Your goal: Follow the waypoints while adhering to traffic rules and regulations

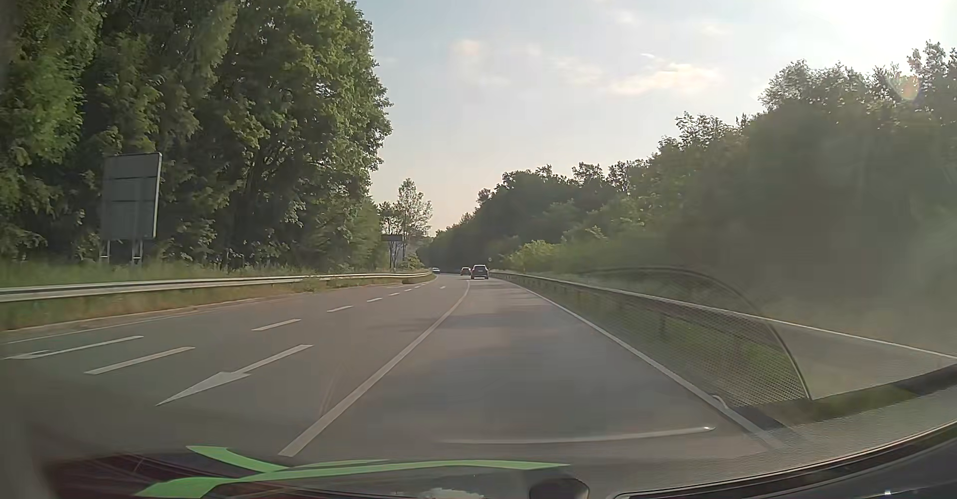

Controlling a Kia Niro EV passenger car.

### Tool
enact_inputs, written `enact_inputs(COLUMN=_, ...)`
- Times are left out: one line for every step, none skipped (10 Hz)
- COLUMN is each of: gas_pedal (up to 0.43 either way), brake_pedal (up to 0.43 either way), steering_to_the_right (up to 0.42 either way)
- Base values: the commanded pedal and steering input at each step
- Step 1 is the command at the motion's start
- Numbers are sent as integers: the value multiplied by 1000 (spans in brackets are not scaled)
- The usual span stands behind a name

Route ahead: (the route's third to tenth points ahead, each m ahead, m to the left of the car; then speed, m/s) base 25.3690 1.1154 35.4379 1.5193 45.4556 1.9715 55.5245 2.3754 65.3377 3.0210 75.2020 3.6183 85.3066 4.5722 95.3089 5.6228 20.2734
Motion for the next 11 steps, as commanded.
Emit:
enact_inputs(gas_pedal=177, brake_pedal=0, steering_to_the_right=-7)
enact_inputs(gas_pedal=177, brake_pedal=0, steering_to_the_right=-8)
enact_inputs(gas_pedal=177, brake_pedal=0, steering_to_the_right=-7)
enact_inputs(gas_pedal=169, brake_pedal=0, steering_to_the_right=-7)
enact_inputs(gas_pedal=157, brake_pedal=0, steering_to_the_right=-7)
enact_inputs(gas_pedal=157, brake_pedal=0, steering_to_the_right=-7)
enact_inputs(gas_pedal=157, brake_pedal=0, steering_to_the_right=-7)
enact_inputs(gas_pedal=169, brake_pedal=0, steering_to_the_right=-7)
enact_inputs(gas_pedal=169, brake_pedal=0, steering_to_the_right=-7)
enact_inputs(gas_pedal=169, brake_pedal=0, steering_to_the_right=-7)
enact_inputs(gas_pedal=157, brake_pedal=0, steering_to_the_right=-7)
